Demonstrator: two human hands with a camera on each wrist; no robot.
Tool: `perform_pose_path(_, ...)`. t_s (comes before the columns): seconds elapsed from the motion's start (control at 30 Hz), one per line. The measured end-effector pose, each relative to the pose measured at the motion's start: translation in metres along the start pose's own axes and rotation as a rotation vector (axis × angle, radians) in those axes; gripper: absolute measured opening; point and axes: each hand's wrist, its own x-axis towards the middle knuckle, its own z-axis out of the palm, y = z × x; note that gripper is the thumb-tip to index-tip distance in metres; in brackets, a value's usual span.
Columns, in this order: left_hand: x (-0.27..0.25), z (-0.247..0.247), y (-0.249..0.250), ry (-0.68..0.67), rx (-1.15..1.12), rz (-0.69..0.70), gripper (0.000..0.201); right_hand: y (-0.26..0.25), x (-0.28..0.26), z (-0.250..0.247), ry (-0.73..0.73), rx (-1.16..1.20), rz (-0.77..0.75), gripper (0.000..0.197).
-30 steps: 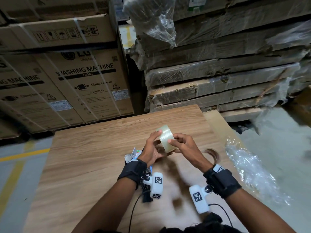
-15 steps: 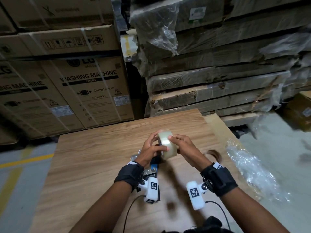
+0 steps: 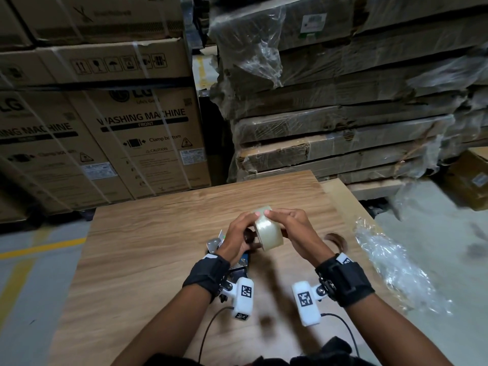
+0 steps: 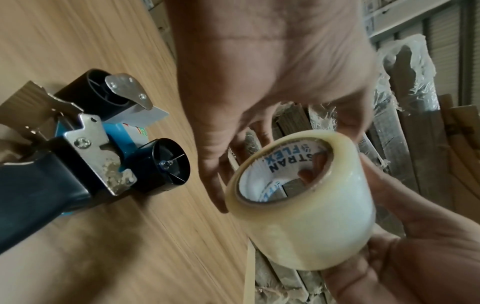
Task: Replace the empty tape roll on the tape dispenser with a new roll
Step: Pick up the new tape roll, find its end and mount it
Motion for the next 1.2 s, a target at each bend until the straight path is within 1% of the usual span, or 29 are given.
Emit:
perform_pose_path(0.03, 0.0, -0.001, -0.002, -0.022, 0.012, 0.045, 0.02, 0.0, -0.001, 0.001, 0.028, 0.022, -0.005, 0.028)
perform_pose_path(0.13, 0.002, -0.006, -0.009, -0.067, 0.039, 0.109, 0.046, -0.002, -0.004, 0.002, 0.113, 0.069, -0.026, 0.031)
perform_pose_path(0.2, 0.003, -0.005, -0.011, -0.031, 0.052, 0.099, 0.047, -0.001, -0.004, 0.003, 0.192, 0.049, -0.053, 0.037)
perform_pose_path(0.27, 0.004, -0.002, -0.012, 0.051, 0.085, 0.047, 0.048, 0.002, -0.001, 0.002, 0.252, -0.021, -0.088, 0.051)
perform_pose_path(0.3, 0.005, 0.0, -0.013, 0.088, 0.085, 0.011, 0.051, 0.002, -0.001, 0.001, 0.242, -0.059, -0.096, 0.051)
perform_pose_path(0.33, 0.006, 0.001, -0.013, 0.114, 0.076, -0.031, 0.056, 0.001, -0.001, 0.0, 0.201, -0.088, -0.1, 0.047)
perform_pose_path(0.4, 0.006, 0.002, -0.012, 0.126, 0.036, -0.129, 0.072, -0.003, -0.005, -0.002, 0.053, -0.112, -0.08, 0.043)
perform_pose_path(0.47, 0.005, 0.002, -0.01, 0.123, -0.014, -0.213, 0.081, -0.007, -0.01, -0.006, -0.104, -0.133, -0.07, 0.05)
perform_pose_path(0.5, 0.006, 0.001, -0.012, 0.131, -0.038, -0.242, 0.082, -0.007, -0.011, -0.008, -0.153, -0.143, -0.074, 0.053)
perform_pose_path(0.53, 0.006, 0.001, -0.012, 0.133, -0.057, -0.261, 0.081, -0.006, -0.011, -0.009, -0.172, -0.146, -0.077, 0.054)
perform_pose_path(0.57, 0.007, 0.0, -0.012, 0.132, -0.062, -0.269, 0.081, -0.006, -0.011, -0.009, -0.164, -0.138, -0.074, 0.054)
perform_pose_path(0.63, 0.009, 0.002, -0.012, 0.11, -0.02, -0.247, 0.08, -0.006, -0.009, -0.008, -0.103, -0.085, -0.057, 0.048)
perform_pose_path(0.67, 0.008, 0.003, -0.011, 0.094, 0.009, -0.212, 0.074, -0.006, -0.008, -0.008, -0.062, -0.048, -0.049, 0.043)
perform_pose_path(0.73, 0.008, 0.004, -0.009, 0.059, 0.051, -0.104, 0.052, -0.005, -0.004, -0.008, 0.018, 0.0, -0.03, 0.033)
perform_pose_path(0.77, 0.008, 0.003, -0.009, 0.028, 0.062, -0.056, 0.045, -0.005, -0.002, -0.008, 0.04, 0.013, -0.02, 0.03)
perform_pose_path(0.87, 0.004, 0.003, -0.007, -0.027, 0.07, 0.022, 0.042, -0.003, 0.001, -0.007, 0.052, 0.023, -0.009, 0.03)
perform_pose_path(0.97, 0.005, -0.001, -0.006, -0.008, 0.081, -0.001, 0.035, -0.005, 0.0, -0.005, 0.029, 0.012, -0.046, 0.034)
perform_pose_path(1.0, 0.005, -0.003, -0.006, 0.011, 0.073, -0.024, 0.038, -0.006, -0.001, -0.004, 0.006, 0.005, -0.047, 0.036)
perform_pose_path(1.1, 0.006, -0.006, -0.006, 0.064, 0.031, -0.112, 0.065, -0.007, -0.002, -0.003, -0.105, -0.012, -0.024, 0.048)
perform_pose_path(1.13, 0.007, -0.007, -0.006, 0.077, 0.025, -0.14, 0.07, -0.008, -0.003, -0.002, -0.14, -0.028, -0.023, 0.052)
perform_pose_path(1.2, 0.008, -0.008, -0.007, 0.097, 0.012, -0.177, 0.073, -0.009, -0.003, 0.001, -0.173, -0.067, -0.04, 0.054)
